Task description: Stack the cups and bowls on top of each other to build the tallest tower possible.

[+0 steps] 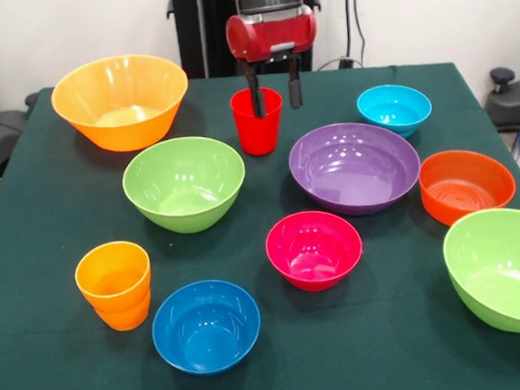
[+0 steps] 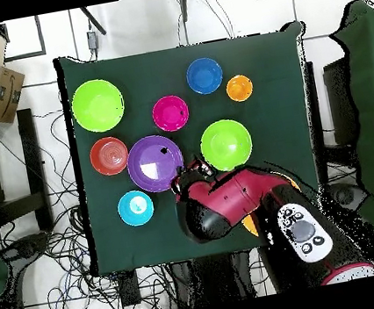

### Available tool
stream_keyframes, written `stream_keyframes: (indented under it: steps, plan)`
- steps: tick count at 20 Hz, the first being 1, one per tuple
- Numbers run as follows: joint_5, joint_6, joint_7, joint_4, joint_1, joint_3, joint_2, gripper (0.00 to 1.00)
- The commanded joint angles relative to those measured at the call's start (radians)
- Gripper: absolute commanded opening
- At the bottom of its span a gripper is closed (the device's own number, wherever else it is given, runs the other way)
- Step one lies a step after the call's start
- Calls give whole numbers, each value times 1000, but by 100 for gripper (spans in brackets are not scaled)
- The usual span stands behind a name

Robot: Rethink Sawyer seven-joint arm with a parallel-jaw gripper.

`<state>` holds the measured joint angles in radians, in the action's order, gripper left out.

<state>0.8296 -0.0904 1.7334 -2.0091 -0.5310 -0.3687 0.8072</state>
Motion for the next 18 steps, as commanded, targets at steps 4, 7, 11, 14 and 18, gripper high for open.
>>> stream_keyframes:
  steps: [4, 7, 11, 14, 18]
  plan:
    - [-85, -336, -156, 103, -80, -122, 29, 100]
    - [-114, -390, -202, 100, -116, -169, 54, 100]
    - [-130, -488, -283, 155, -182, -231, -6, 100]
    - [-133, -555, -316, 205, -214, -255, -50, 100]
    - [-129, -609, -339, 265, -238, -293, -108, 100]
